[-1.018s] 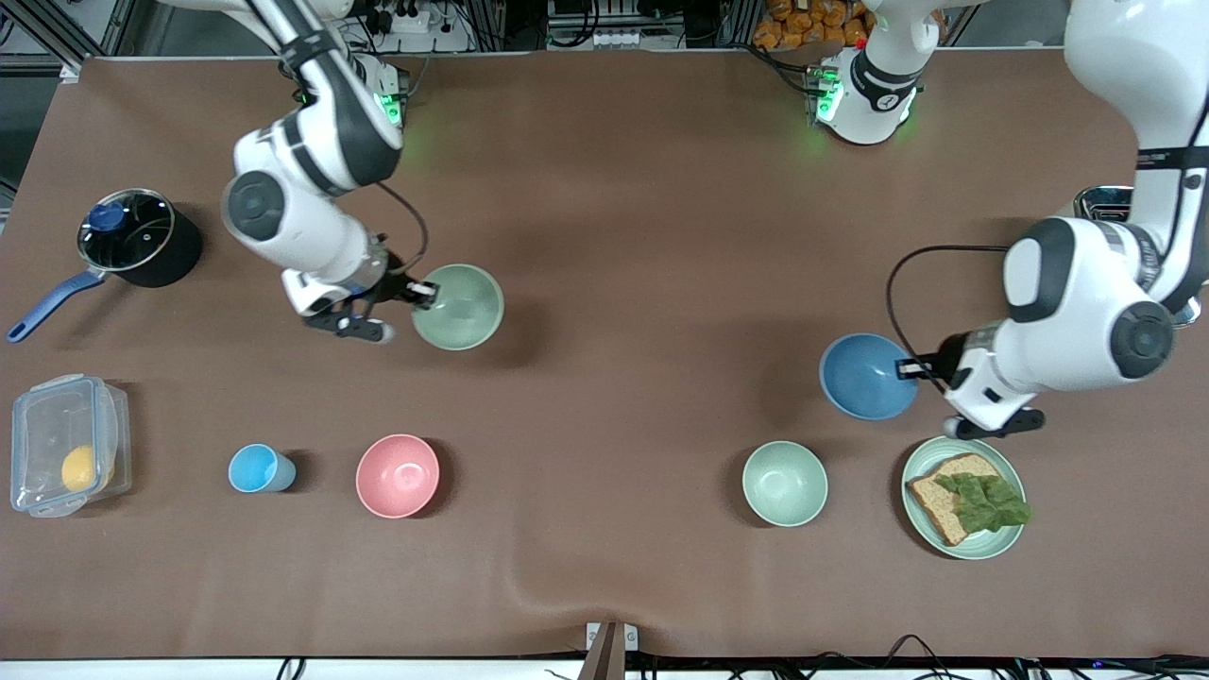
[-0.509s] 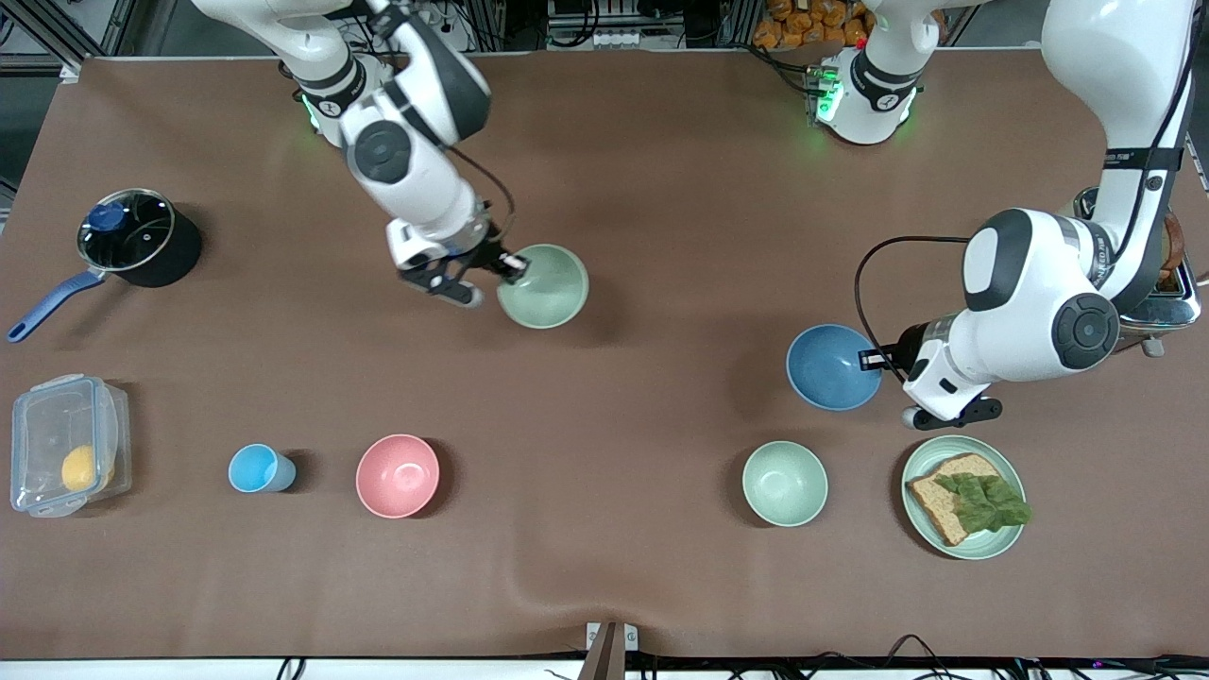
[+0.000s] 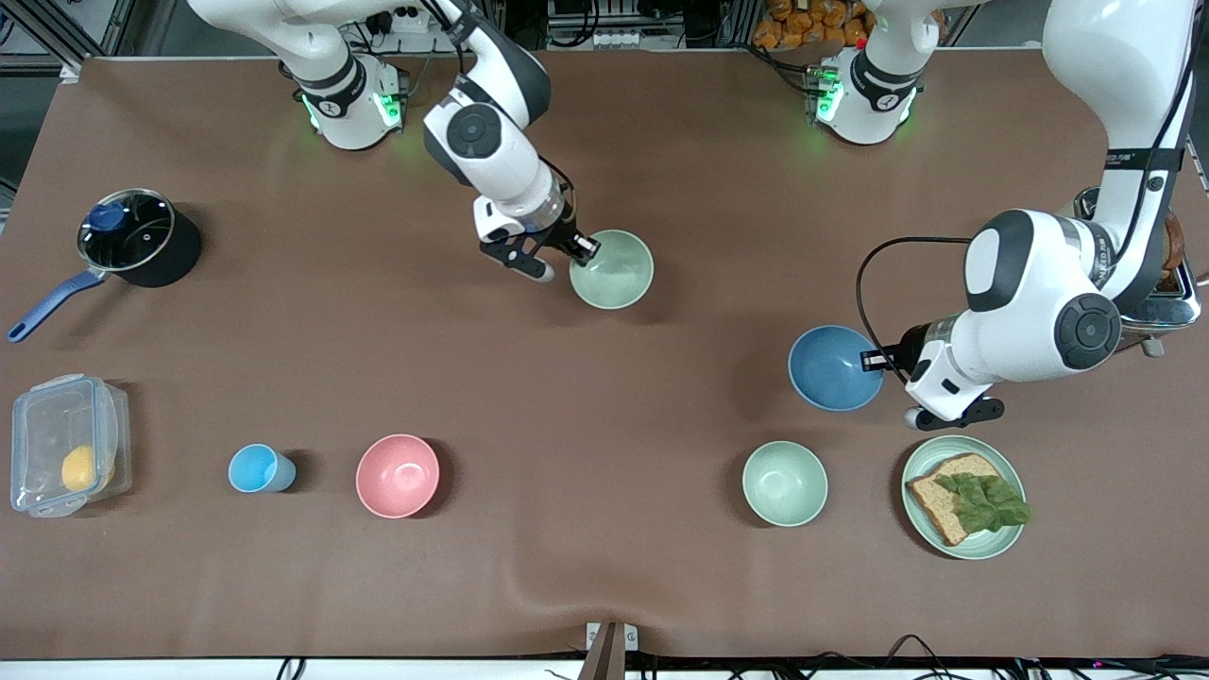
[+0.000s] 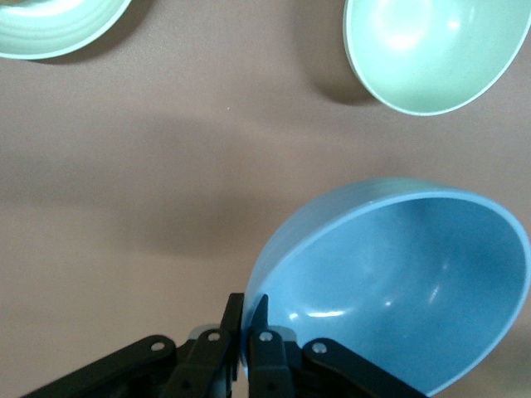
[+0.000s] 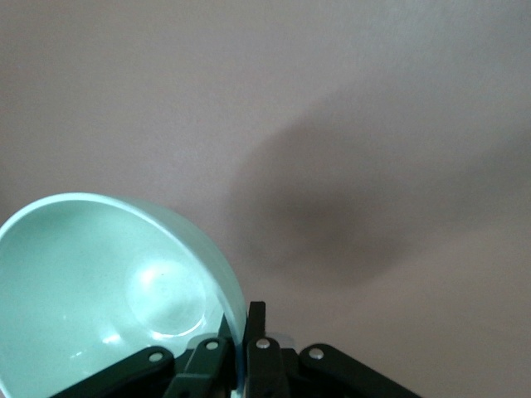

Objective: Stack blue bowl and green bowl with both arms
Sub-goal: 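Carry the green bowl with the right gripper toward the table middle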

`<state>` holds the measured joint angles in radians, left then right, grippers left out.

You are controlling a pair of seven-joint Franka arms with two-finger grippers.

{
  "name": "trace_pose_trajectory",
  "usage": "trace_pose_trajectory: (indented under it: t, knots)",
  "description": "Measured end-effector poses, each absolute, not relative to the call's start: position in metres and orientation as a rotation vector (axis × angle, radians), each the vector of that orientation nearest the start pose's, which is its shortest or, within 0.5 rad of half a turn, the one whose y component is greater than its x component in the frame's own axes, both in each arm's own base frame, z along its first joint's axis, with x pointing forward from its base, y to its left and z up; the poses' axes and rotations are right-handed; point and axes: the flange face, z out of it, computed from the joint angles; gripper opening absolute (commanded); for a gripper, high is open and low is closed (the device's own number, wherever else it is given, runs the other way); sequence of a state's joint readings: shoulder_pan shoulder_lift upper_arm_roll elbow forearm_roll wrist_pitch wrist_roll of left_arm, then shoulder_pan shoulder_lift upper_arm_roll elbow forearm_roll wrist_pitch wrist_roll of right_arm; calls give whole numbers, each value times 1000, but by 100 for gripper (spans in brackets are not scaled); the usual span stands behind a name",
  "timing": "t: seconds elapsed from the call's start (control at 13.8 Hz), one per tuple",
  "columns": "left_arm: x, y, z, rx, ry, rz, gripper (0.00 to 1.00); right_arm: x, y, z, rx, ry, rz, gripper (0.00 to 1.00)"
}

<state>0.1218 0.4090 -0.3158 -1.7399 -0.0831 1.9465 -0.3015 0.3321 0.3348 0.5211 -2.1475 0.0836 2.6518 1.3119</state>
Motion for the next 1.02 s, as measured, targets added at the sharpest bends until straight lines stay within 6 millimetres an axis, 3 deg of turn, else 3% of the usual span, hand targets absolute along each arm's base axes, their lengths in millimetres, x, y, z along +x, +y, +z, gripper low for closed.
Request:
trace_pose_trajectory:
  t: [0.51,0.8,0.95,1.02]
  knots:
    - [623,-112,338,-3258,-257,375,0,366,487,223,-2788,902,-9,0]
    - [622,-112,338,-3258,-256,378,0,368,501,210,-2794,908,-30,0]
    - [622,-113,337,-3257,-256,379,0,368,502,210,-2789,915,-30,81]
    - [622,-113,337,-3257,-256,380,0,369,502,209,-2788,923,-29,86]
